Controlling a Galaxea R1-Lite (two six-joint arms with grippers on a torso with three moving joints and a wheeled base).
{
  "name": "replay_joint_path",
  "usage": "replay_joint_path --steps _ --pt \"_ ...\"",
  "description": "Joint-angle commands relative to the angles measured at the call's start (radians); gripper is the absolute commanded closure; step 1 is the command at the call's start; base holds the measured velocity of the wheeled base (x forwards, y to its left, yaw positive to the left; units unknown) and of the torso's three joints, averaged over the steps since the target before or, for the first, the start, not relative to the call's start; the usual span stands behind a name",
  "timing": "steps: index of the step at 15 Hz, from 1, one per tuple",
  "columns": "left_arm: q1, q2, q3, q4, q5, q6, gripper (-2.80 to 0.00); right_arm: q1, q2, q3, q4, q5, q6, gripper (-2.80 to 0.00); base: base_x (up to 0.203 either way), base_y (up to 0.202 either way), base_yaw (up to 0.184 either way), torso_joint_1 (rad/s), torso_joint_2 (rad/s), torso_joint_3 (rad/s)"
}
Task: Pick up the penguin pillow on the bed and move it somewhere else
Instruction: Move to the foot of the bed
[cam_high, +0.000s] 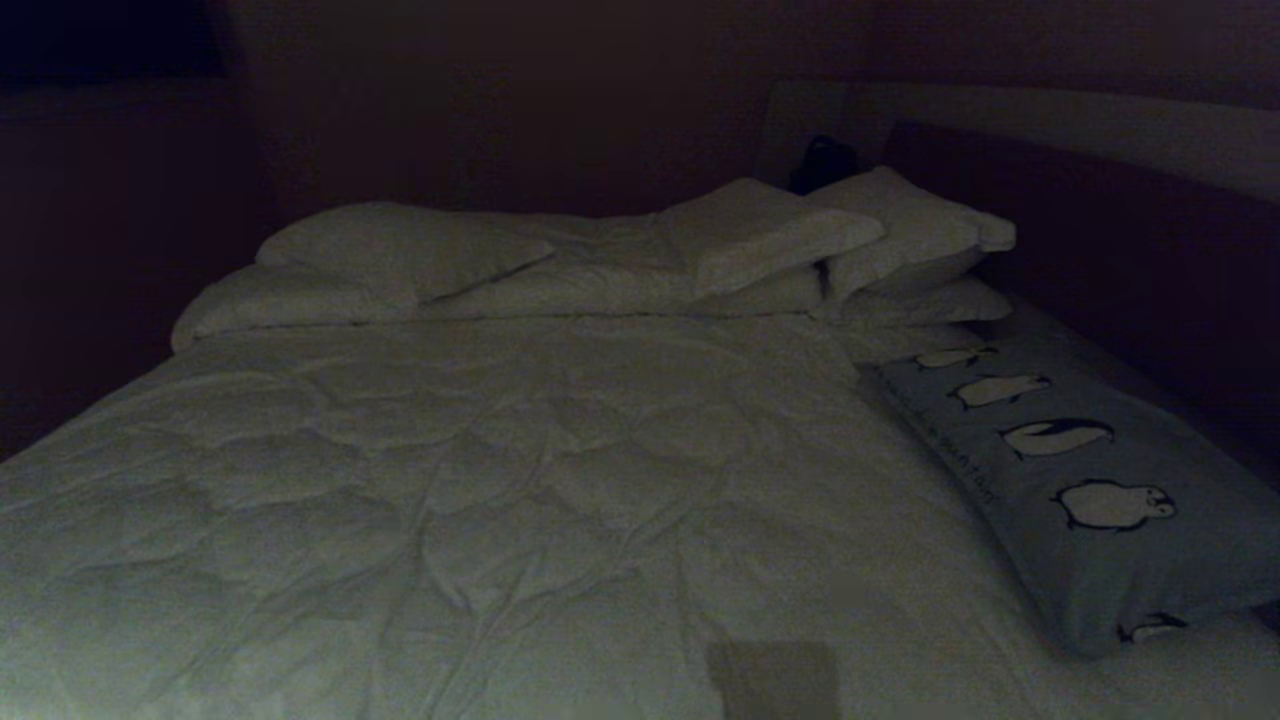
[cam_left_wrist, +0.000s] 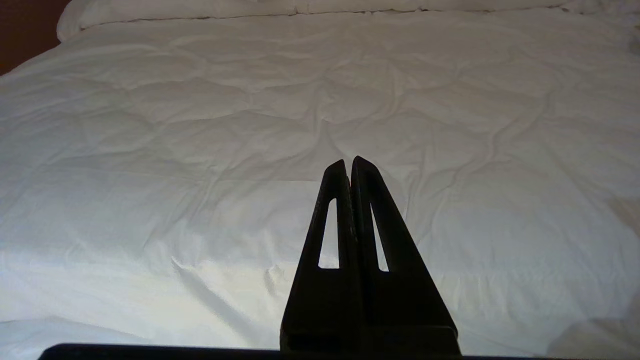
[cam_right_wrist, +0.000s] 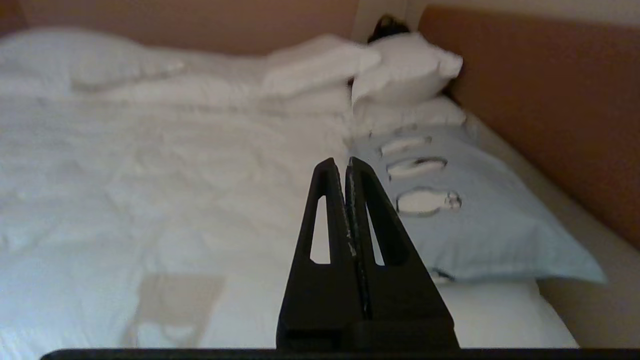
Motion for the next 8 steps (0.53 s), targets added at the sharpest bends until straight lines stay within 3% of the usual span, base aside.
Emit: replay_joint_path --steps 1,8 --pt "0.0 0.0 0.0 0.0 0.001 -0.001 0.0 -0.001 -0.001 0.034 0.0 0.0 -0.031 0.0 0.0 0.0 0.0 0.0 0.0 0.0" --pt "0.0 0.0 0.0 0.0 0.001 -0.001 0.0 0.0 -0.001 0.149 0.011 -0.005 -0.04 0.0 0.0 0.0 0.0 0.0 0.0 0.0"
